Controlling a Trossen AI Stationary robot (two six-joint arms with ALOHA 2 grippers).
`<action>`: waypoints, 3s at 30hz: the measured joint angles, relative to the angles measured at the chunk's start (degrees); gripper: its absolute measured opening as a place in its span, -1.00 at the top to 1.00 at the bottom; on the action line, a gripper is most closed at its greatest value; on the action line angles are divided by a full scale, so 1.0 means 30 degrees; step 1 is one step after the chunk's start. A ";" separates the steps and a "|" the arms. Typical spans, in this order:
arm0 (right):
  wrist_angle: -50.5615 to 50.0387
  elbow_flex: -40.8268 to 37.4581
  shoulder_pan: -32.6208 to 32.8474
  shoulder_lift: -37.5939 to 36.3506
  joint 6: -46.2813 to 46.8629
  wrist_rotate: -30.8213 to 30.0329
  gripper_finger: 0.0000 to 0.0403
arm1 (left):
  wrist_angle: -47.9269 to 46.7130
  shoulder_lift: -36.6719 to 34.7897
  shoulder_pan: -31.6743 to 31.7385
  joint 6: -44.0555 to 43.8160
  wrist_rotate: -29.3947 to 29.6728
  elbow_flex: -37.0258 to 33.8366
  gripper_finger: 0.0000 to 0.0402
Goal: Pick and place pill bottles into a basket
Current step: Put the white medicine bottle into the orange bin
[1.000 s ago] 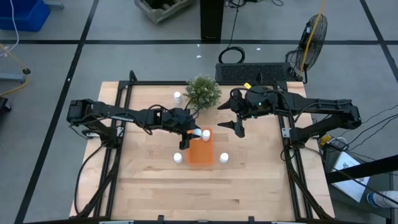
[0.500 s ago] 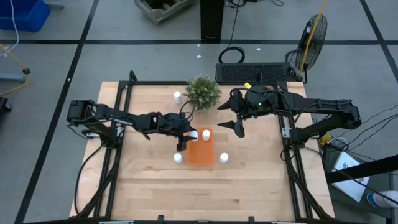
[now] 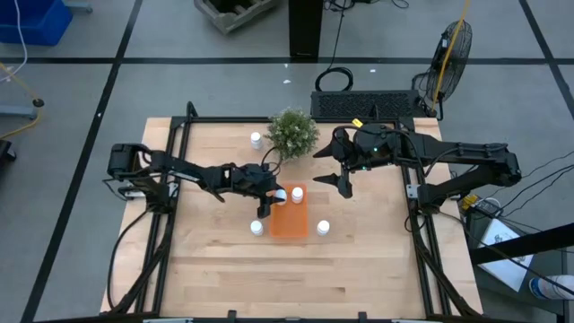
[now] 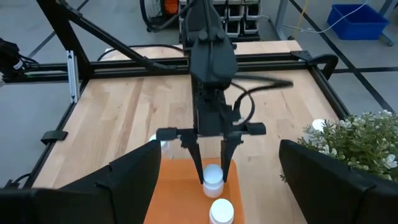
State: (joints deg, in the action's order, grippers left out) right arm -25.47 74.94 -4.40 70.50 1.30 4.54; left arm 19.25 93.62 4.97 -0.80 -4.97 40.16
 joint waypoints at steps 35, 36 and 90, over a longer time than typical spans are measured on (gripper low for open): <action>0.0056 0.0000 0.0000 0.0000 -0.0669 0.0073 -0.57 | -1.1633 -0.9933 0.0953 -0.1144 0.7235 0.0160 -0.52; 0.0057 0.0000 0.0000 0.0000 -0.0673 0.0073 -0.57 | -1.1672 -0.9955 0.1235 -0.0958 0.7258 0.0080 -0.49; 0.0434 0.0000 -0.0124 0.0007 0.1118 0.1071 -0.57 | 0.9641 0.0569 0.9929 -0.0232 0.2883 -0.7852 -0.73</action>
State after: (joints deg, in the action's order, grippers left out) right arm -24.17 74.94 -4.78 70.52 4.65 7.75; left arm 48.18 95.32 34.76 -1.50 3.68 16.61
